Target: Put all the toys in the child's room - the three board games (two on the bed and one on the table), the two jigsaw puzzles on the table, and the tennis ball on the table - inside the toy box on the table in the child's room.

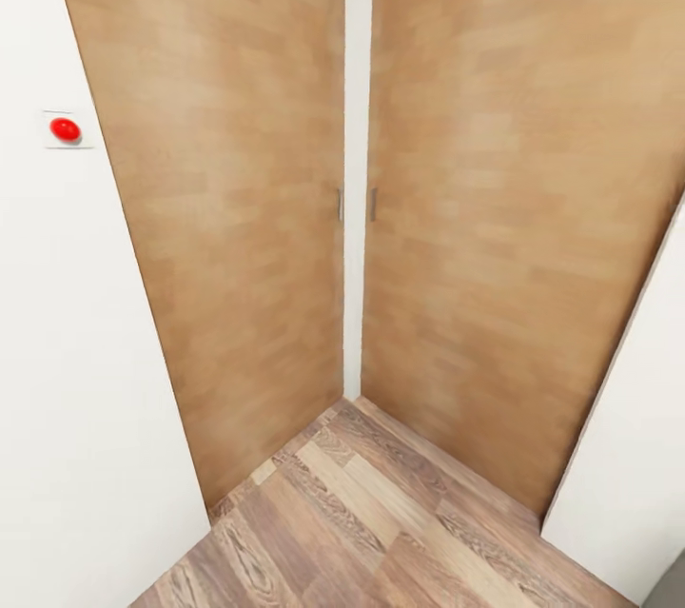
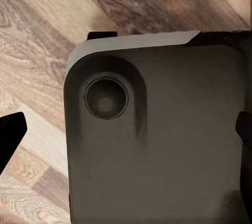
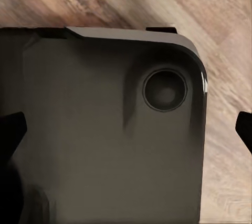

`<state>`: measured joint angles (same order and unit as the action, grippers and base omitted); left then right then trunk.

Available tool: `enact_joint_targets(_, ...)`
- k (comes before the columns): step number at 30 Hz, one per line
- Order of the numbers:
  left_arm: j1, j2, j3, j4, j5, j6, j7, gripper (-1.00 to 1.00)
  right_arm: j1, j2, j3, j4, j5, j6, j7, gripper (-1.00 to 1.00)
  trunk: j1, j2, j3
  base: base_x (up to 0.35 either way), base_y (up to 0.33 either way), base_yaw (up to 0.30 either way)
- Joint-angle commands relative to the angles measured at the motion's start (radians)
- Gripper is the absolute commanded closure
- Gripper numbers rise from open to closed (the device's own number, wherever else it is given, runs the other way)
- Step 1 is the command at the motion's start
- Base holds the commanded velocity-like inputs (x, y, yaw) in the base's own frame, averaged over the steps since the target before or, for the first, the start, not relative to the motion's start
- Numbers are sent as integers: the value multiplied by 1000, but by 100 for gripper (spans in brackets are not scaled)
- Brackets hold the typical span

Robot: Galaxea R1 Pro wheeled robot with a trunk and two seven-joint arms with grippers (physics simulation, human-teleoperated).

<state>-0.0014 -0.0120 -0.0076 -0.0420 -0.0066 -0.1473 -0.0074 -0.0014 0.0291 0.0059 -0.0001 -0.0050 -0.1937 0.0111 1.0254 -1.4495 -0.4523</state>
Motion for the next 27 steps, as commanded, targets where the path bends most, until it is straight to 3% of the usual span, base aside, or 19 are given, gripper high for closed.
enact_joint_targets(1,0,1,-1,0,-1,-3,-2,-100,0,0,0,0,-1,-3,1,-100,0,0,0,-253,0,-268)
enact_joint_targets(27,0,1,-2,-1,-1,-3,-4,-100,0,0,-3,0,-7,-4,1,-100,0,0,15,-79,0,-272)
